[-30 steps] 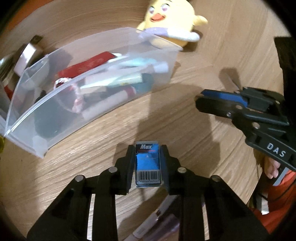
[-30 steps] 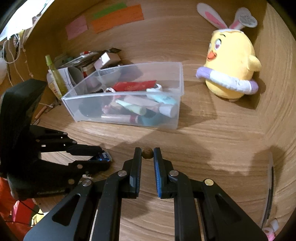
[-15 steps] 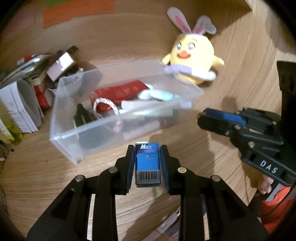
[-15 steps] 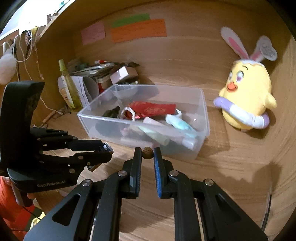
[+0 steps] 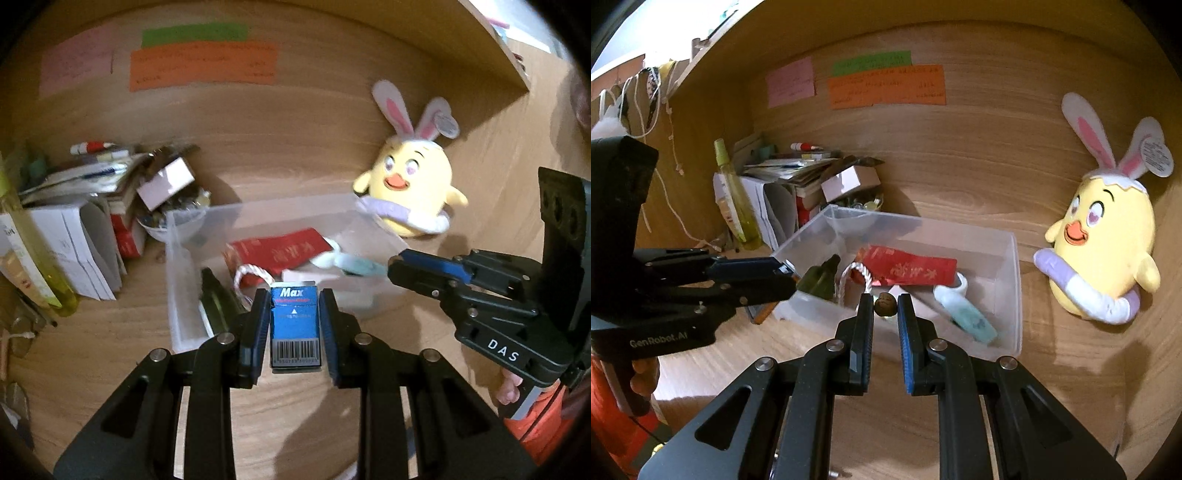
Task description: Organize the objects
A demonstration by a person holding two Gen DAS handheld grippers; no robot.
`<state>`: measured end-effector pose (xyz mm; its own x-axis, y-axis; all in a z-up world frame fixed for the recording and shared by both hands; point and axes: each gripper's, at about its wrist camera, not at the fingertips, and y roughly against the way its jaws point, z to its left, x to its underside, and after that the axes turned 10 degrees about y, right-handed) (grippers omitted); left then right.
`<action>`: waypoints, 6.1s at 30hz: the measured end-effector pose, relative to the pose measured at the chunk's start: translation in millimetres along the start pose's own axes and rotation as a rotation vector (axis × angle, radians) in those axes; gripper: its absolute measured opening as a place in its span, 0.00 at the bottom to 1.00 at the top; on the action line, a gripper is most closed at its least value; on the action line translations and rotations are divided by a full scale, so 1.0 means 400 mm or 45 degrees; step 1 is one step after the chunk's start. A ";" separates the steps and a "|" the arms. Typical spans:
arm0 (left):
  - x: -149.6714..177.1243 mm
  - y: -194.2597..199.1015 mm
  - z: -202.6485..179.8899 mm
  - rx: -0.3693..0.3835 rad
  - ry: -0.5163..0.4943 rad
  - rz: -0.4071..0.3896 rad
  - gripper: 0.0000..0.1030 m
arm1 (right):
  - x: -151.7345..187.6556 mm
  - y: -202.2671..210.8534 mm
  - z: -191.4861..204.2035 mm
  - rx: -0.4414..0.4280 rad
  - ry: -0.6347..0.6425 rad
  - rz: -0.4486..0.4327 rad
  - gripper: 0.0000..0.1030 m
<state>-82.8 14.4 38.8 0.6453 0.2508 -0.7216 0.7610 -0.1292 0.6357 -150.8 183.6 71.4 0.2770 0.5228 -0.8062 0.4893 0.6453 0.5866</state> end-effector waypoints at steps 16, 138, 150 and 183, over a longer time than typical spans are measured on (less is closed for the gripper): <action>-0.055 -0.136 0.047 -0.075 0.064 0.060 0.26 | -0.006 -0.136 -0.065 0.012 -0.051 0.124 0.11; 0.319 -0.038 -0.062 -0.038 -0.302 0.259 0.12 | 0.336 0.072 0.243 0.025 -0.128 0.218 0.23; 0.241 0.073 -0.036 -0.082 -0.136 0.001 0.12 | 0.212 0.081 0.167 0.056 -0.122 0.074 0.23; -0.077 0.105 -0.016 -0.017 0.012 -0.278 0.12 | -0.054 -0.032 0.026 0.143 0.028 -0.026 0.23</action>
<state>-71.1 7.5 89.4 0.4646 0.2805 -0.8399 0.8817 -0.0580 0.4683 -154.5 158.3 80.6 0.2483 0.5231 -0.8153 0.5848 0.5901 0.5566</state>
